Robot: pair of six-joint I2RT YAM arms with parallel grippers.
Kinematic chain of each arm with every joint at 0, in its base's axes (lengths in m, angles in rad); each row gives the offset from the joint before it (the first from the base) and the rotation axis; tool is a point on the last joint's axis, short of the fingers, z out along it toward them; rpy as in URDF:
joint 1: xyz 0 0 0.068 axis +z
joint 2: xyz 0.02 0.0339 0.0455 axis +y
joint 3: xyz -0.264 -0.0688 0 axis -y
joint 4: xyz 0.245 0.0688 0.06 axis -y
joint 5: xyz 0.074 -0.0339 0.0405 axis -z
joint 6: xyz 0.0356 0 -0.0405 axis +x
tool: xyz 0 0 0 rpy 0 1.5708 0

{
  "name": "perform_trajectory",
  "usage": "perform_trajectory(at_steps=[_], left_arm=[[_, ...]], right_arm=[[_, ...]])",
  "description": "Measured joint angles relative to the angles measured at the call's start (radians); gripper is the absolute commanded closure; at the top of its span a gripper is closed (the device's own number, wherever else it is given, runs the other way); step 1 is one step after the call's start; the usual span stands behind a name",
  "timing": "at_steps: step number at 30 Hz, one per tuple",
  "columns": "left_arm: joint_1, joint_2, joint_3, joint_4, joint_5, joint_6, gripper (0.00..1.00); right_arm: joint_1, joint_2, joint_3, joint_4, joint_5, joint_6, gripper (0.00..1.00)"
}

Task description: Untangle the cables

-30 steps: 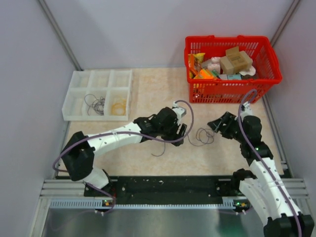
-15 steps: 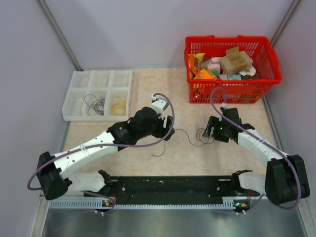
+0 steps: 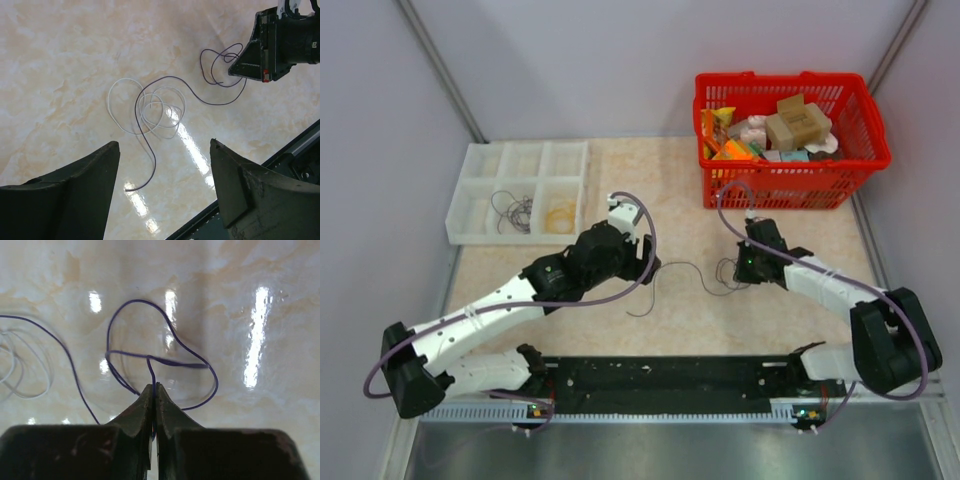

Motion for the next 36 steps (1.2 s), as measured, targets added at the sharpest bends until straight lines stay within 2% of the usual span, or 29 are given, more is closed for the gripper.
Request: perform_trajectory(at_steps=[6,11,14,17,23,29,33,36], left_arm=[[0.061,-0.058,-0.015,0.026,0.070,-0.031,0.24],[0.237,-0.182,-0.084,0.078,0.182,-0.108,0.25],[0.272,-0.276,-0.090,0.070,0.156,-0.132,0.27],[0.272,-0.394,-0.089,0.049,0.073,-0.143,0.27],[0.272,-0.639,-0.065,-0.019,-0.102,-0.136,0.28],[0.272,-0.750,0.025,-0.105,-0.243,-0.098,0.28],[0.272,-0.789,0.050,-0.148,-0.303,-0.082,0.27],[0.272,-0.790,0.058,-0.186,-0.312,-0.099,0.23]], right_arm=[[0.023,-0.169,0.066,-0.014,-0.003,-0.022,1.00],[0.047,-0.263,0.336,-0.026,-0.092,-0.033,1.00],[0.099,-0.242,0.515,-0.002,-0.151,-0.021,1.00],[0.176,-0.180,0.690,0.043,-0.220,0.013,1.00],[0.401,0.018,0.976,0.124,-0.265,0.061,1.00],[0.552,0.146,1.014,0.177,-0.262,0.089,1.00],[0.578,0.192,0.993,0.210,-0.253,0.087,1.00],[0.578,0.198,0.911,0.272,-0.249,0.087,1.00]])
